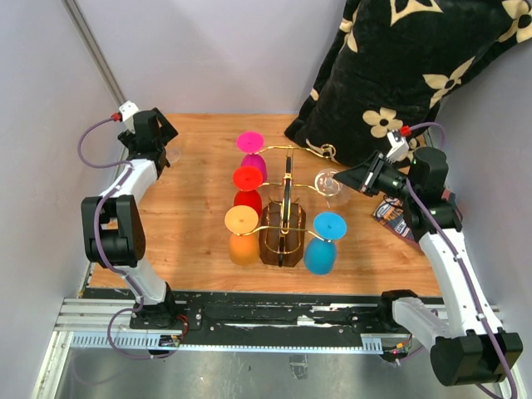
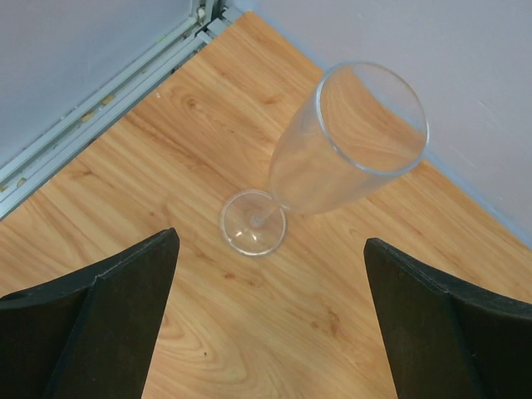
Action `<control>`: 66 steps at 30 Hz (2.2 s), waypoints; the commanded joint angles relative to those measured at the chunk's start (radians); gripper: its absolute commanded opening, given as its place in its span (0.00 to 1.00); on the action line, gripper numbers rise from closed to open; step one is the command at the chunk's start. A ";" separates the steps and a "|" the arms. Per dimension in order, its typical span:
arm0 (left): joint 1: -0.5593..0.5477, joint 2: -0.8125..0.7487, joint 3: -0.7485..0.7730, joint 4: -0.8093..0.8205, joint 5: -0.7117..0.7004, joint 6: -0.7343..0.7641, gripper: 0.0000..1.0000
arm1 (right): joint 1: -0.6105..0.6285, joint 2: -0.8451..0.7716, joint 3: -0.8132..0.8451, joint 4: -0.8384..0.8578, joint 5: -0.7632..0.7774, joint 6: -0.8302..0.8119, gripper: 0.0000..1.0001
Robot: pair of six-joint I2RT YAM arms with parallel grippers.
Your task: Take the wine glass off the wine glass rack
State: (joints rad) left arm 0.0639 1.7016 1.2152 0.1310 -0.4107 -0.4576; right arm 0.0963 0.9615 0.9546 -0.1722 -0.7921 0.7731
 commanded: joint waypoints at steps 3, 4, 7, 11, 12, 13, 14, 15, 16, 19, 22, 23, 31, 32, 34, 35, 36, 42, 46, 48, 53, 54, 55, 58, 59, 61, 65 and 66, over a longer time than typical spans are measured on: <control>-0.003 -0.015 0.036 -0.063 0.019 -0.030 1.00 | 0.014 -0.041 -0.003 -0.031 -0.017 -0.018 0.01; -0.003 -0.026 0.025 -0.056 0.028 -0.032 1.00 | 0.015 -0.042 -0.006 -0.026 -0.016 -0.015 0.01; -0.003 -0.048 0.010 -0.045 0.047 -0.036 1.00 | 0.015 -0.060 -0.008 -0.036 0.033 -0.036 0.01; -0.003 -0.062 0.007 -0.046 0.054 -0.032 1.00 | 0.014 -0.080 0.016 -0.105 0.072 -0.080 0.01; -0.003 -0.064 0.009 -0.049 0.053 -0.031 1.00 | 0.014 -0.083 0.020 -0.123 0.073 -0.090 0.01; -0.003 -0.066 0.013 -0.054 0.050 -0.029 1.00 | 0.014 -0.089 0.022 -0.133 0.070 -0.091 0.01; -0.003 -0.068 0.015 -0.060 0.048 -0.029 1.00 | 0.014 -0.094 0.020 -0.137 0.062 -0.088 0.01; -0.003 -0.072 0.019 -0.066 0.050 -0.029 1.00 | 0.015 -0.096 0.016 -0.135 0.044 -0.079 0.01; -0.002 -0.074 0.021 -0.070 0.053 -0.029 1.00 | 0.016 -0.096 0.011 -0.124 0.025 -0.065 0.01; -0.003 -0.082 0.023 -0.081 0.076 -0.034 1.00 | 0.029 -0.090 -0.012 -0.077 -0.007 -0.026 0.01; -0.003 -0.088 0.021 -0.081 0.105 -0.039 1.00 | 0.056 -0.067 -0.045 0.013 -0.039 0.033 0.01; -0.003 -0.091 0.022 -0.086 0.110 -0.040 1.00 | 0.066 -0.059 -0.050 0.035 -0.042 0.048 0.01; -0.003 -0.115 0.017 -0.090 0.158 -0.063 1.00 | 0.079 0.051 0.009 0.195 -0.025 0.098 0.01; -0.003 -0.116 0.015 -0.089 0.167 -0.066 1.00 | 0.079 0.067 0.028 0.196 -0.010 0.088 0.01; -0.003 -0.122 0.015 -0.092 0.180 -0.071 1.00 | 0.077 0.097 0.066 0.200 0.005 0.073 0.01; -0.003 -0.124 0.014 -0.094 0.184 -0.072 1.00 | 0.075 0.103 0.076 0.195 0.016 0.067 0.01; -0.003 -0.128 0.012 -0.094 0.187 -0.072 1.00 | 0.069 0.109 0.091 0.190 0.029 0.055 0.01; -0.003 -0.160 0.017 -0.127 0.204 -0.069 1.00 | -0.010 0.106 0.146 0.184 -0.003 0.060 0.01; -0.003 -0.191 0.034 -0.164 0.241 -0.081 0.98 | -0.029 0.090 0.200 0.125 -0.014 0.044 0.01; -0.003 -0.208 0.045 -0.185 0.261 -0.083 0.98 | -0.052 0.077 0.219 0.096 -0.017 0.039 0.01; -0.003 -0.241 0.090 -0.254 0.319 -0.082 0.97 | -0.067 0.047 0.304 0.026 -0.003 -0.042 0.01; -0.003 -0.248 0.099 -0.262 0.336 -0.083 0.96 | -0.066 0.051 0.337 0.021 -0.012 -0.060 0.01; -0.003 -0.253 0.112 -0.269 0.361 -0.086 0.96 | -0.062 0.058 0.367 0.015 -0.024 -0.079 0.01; -0.003 -0.257 0.157 -0.316 0.458 -0.097 0.95 | -0.005 0.080 0.466 0.010 -0.077 -0.184 0.01; -0.003 -0.257 0.172 -0.335 0.496 -0.101 0.95 | 0.042 0.081 0.496 0.007 -0.084 -0.253 0.01; -0.003 -0.260 0.199 -0.372 0.576 -0.115 0.94 | 0.180 0.078 0.557 -0.012 -0.099 -0.432 0.01; -0.003 -0.286 0.232 -0.444 0.719 -0.150 0.94 | 0.480 0.119 0.650 -0.183 -0.035 -0.801 0.01; -0.003 -0.298 0.235 -0.458 0.753 -0.160 0.94 | 0.536 0.141 0.674 -0.233 0.019 -0.878 0.01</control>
State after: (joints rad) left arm 0.0639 1.4593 1.4120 -0.2375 0.1459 -0.5774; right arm 0.4305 1.0611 1.5303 -0.2516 -0.8318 0.3347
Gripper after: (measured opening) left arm 0.938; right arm 0.031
